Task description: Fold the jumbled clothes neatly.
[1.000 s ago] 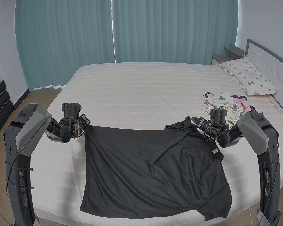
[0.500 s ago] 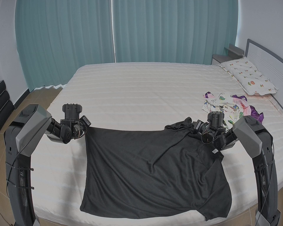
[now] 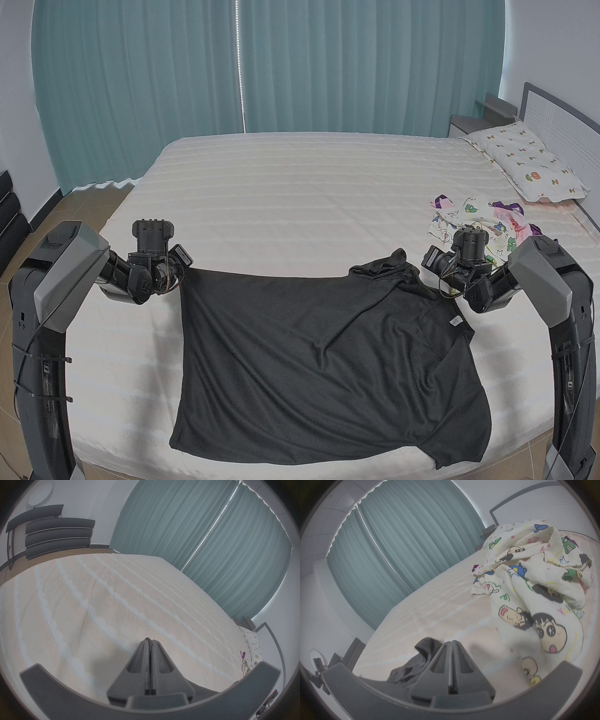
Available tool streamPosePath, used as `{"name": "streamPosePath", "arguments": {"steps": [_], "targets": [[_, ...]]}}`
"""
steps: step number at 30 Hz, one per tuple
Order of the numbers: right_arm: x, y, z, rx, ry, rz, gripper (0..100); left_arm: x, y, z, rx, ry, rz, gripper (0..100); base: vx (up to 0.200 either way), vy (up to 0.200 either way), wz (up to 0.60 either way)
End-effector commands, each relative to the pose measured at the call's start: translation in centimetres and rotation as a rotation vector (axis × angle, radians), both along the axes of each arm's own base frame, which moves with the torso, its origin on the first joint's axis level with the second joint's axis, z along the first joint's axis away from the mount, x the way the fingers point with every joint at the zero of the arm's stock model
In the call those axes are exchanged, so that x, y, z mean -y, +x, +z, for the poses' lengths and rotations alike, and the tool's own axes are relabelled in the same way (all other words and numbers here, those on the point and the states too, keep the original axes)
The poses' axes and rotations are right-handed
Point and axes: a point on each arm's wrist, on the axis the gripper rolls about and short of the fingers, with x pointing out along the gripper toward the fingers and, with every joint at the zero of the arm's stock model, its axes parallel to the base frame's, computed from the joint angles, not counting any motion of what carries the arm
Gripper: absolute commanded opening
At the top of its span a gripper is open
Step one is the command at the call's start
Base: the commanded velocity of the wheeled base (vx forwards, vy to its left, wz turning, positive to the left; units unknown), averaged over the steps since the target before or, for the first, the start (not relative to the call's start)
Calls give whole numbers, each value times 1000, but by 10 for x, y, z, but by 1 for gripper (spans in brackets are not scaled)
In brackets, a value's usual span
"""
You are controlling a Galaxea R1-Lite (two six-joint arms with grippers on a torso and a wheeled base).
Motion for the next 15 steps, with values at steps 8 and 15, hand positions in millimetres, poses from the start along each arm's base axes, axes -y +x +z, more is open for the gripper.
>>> {"name": "streamPosePath", "arguments": {"steps": [8,15], "targets": [[-11,-15,8,-22,-32,78,100,1,-1,1,-1,7,9,0,0,0,0],[-21,-15,-1,-36,-85,116,100,3,-2,1,-1,7,8,0,0,0,0]]}}
